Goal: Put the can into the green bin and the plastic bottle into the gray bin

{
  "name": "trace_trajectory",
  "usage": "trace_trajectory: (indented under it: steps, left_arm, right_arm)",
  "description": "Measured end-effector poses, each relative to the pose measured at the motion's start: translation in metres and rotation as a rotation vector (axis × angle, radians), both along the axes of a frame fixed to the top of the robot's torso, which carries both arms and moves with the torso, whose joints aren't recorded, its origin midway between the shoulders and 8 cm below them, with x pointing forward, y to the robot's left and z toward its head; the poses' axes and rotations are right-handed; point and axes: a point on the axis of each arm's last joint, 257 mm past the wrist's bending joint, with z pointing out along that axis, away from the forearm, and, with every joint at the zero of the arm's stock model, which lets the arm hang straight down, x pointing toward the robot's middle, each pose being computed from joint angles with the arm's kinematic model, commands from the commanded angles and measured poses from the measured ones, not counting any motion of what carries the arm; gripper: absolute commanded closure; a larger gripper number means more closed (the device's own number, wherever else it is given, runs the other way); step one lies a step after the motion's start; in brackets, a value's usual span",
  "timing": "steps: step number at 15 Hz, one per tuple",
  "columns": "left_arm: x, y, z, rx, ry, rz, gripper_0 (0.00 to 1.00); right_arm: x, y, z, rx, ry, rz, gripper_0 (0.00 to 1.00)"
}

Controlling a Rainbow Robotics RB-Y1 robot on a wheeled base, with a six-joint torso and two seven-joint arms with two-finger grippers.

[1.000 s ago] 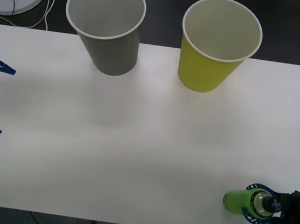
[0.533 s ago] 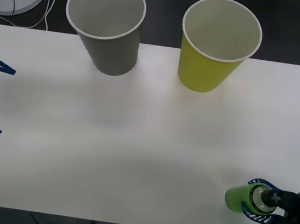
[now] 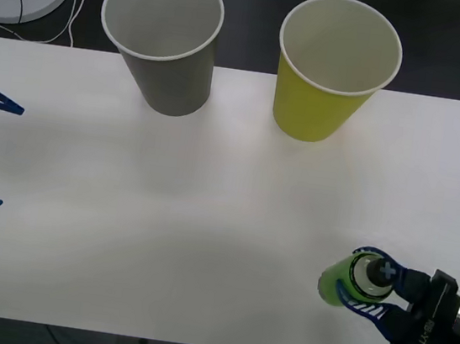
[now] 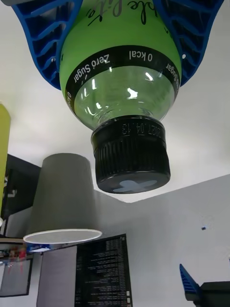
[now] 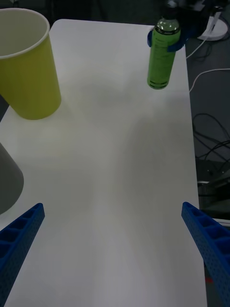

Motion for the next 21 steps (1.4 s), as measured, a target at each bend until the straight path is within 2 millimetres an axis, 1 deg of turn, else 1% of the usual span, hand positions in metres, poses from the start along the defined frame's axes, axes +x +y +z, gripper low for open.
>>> trace_trajectory:
  steps: [5, 11, 21]
  left_arm:
    - [0.0, 0.0, 0.0, 0.0, 0.0, 0.0, 0.0]
    - [0.0, 0.0, 0.0, 0.0, 0.0, 0.0, 0.0]
    - [0.0, 0.0, 0.0, 0.0, 0.0, 0.0, 0.0]
  right_arm:
    - [0.012, 0.029, 0.018, 0.002, 0.008, -0.072, 1.0]
    - [0.024, 0.057, 0.039, -0.016, 0.035, -0.159, 1.0]
    - [0.045, 0.105, 0.079, 0.028, 0.056, -0.203, 1.0]
